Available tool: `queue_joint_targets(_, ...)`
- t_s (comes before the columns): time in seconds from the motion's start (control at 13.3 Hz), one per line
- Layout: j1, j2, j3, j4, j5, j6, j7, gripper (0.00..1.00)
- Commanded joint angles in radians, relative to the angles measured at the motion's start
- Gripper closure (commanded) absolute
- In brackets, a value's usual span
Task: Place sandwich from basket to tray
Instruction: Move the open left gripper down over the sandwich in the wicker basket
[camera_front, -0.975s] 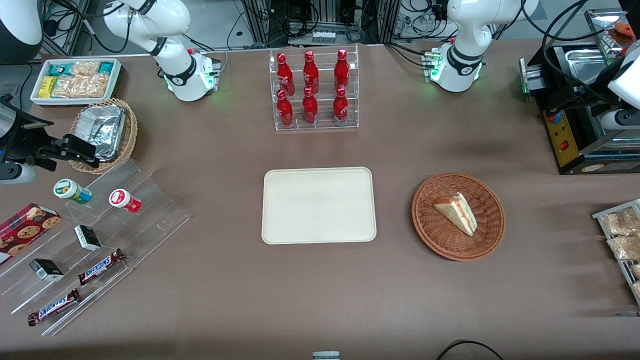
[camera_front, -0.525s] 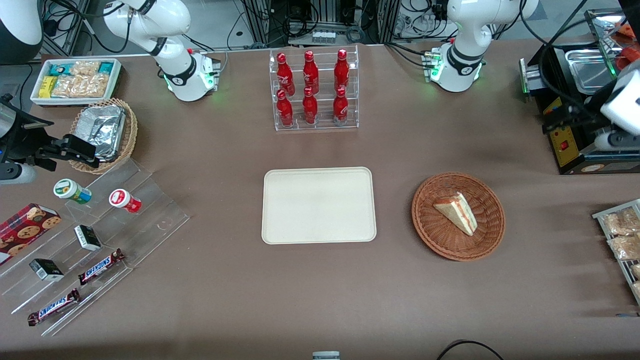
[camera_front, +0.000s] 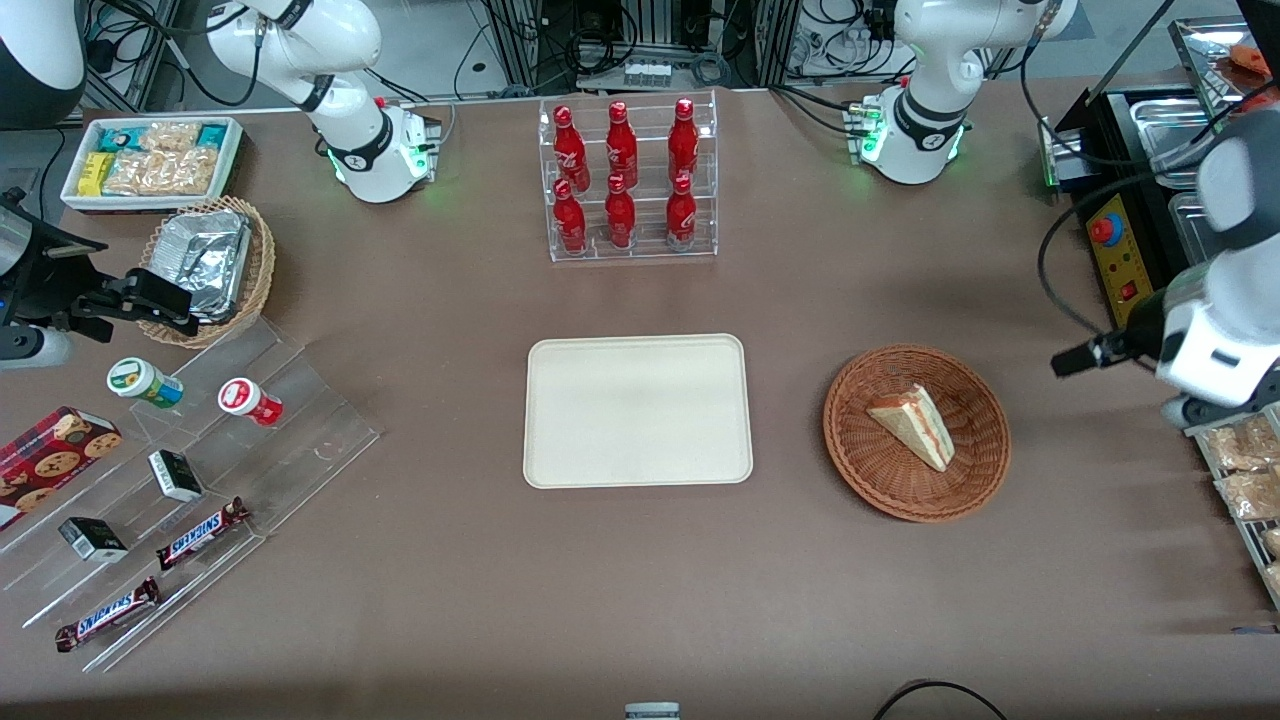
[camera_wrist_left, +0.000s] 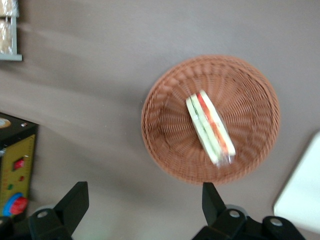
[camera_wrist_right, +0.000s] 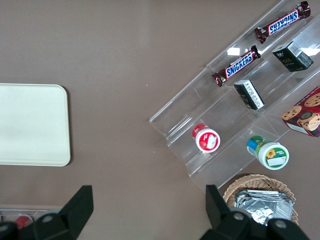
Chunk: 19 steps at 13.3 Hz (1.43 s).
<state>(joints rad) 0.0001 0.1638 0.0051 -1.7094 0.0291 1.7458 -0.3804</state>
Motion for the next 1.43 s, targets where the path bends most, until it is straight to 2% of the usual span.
queue_joint_targets(0.0, -0.029, -0.010, -0.004, -0.142, 0.041, 0.162, -0.234, 0.00)
queue_joint_targets(0.45, -0.129, 0.062, -0.005, -0.262, 0.037, 0.368, -0.558, 0.00)
queue_joint_targets(0.82, -0.164, 0.077, -0.005, -0.400, 0.038, 0.561, -0.644, 0.00)
queue_joint_targets(1.35, -0.206, 0.118, -0.005, -0.403, 0.035, 0.635, -0.698, 0.00)
